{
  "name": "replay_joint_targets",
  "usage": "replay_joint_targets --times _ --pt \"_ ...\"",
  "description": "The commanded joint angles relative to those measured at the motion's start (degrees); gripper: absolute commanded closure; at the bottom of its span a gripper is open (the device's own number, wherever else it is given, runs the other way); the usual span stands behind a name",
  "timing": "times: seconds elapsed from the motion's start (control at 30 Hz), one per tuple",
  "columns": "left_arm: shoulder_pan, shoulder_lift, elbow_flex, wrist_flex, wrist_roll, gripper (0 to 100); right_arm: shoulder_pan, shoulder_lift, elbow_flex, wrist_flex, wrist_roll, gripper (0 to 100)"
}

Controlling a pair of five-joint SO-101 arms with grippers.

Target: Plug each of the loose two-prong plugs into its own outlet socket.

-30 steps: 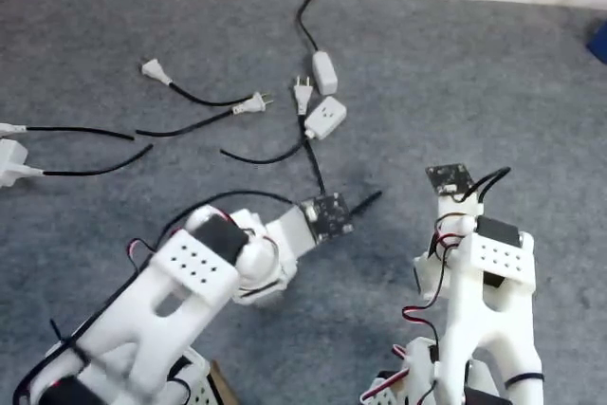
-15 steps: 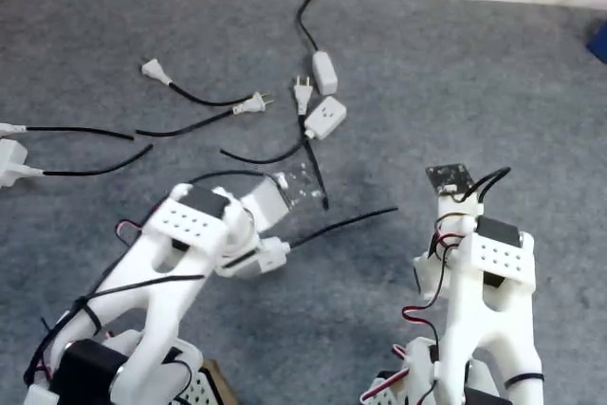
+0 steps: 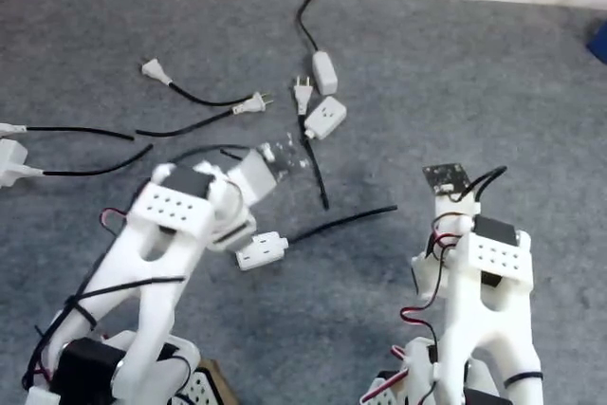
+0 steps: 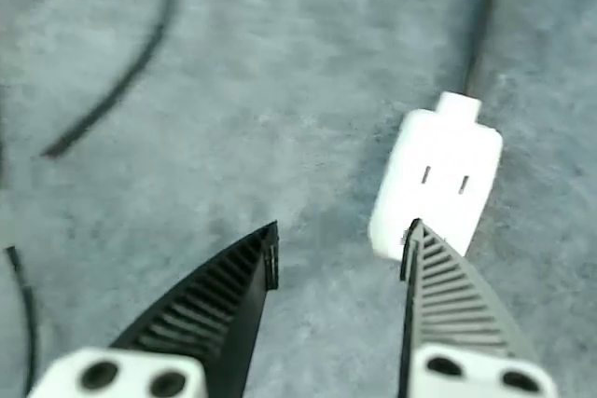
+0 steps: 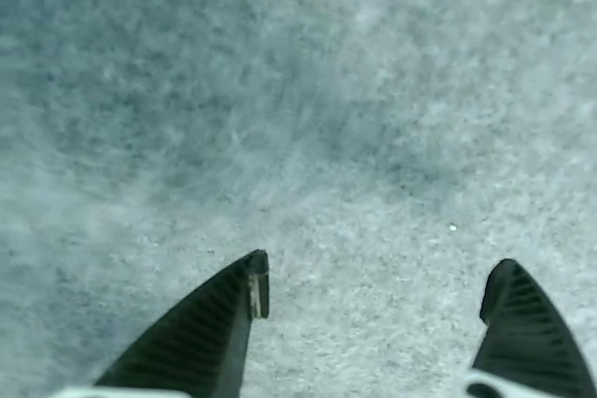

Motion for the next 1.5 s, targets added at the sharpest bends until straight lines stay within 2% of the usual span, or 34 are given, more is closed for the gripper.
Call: replay_joint_targets --times 0.0,0.07,0.13,0.3,0.5,0.67,1.1,1.3,1.47 --pt "-0.4 -0.5 -9.0 8.2 -0.4 78 -1.3 -0.4 -0.3 -1.8 0.8 64.8" --pt "-0.7 -0.5 -12.6 10.4 -0.1 78 -1.3 -0.3 -0.3 -1.8 0.8 64.8" --pt "-2.8 -0.2 -15.3 9.2 0.6 78 -1.3 -0.3 -0.3 -1.8 0.8 64.8" --pt "-9.5 5.1 -19.7 -1.7 3.3 78 -1.4 -0.3 -0.4 -1.8 0.7 64.8" --pt "-12.7 25.3 -32.4 -14.8 8.5 78 -1.5 -0.3 -0.4 -2.2 -0.9 64.8" --pt "-12.6 42.1 -51.6 -15.5 8.9 78 -1.5 -0.3 -0.3 -2.2 -0.9 64.8" --pt "-12.3 77.3 -95.0 2.2 9.1 78 -1.5 -0.4 -0.3 -2.2 -0.9 64.8" --pt "-12.6 81.2 -111.9 15.0 12.7 78 -1.5 -0.4 -0.3 -2.2 -0.9 64.8" --pt "-12.4 81.5 -123.3 31.4 15.4 78 -1.5 -0.4 -0.3 -2.2 -0.8 64.8"
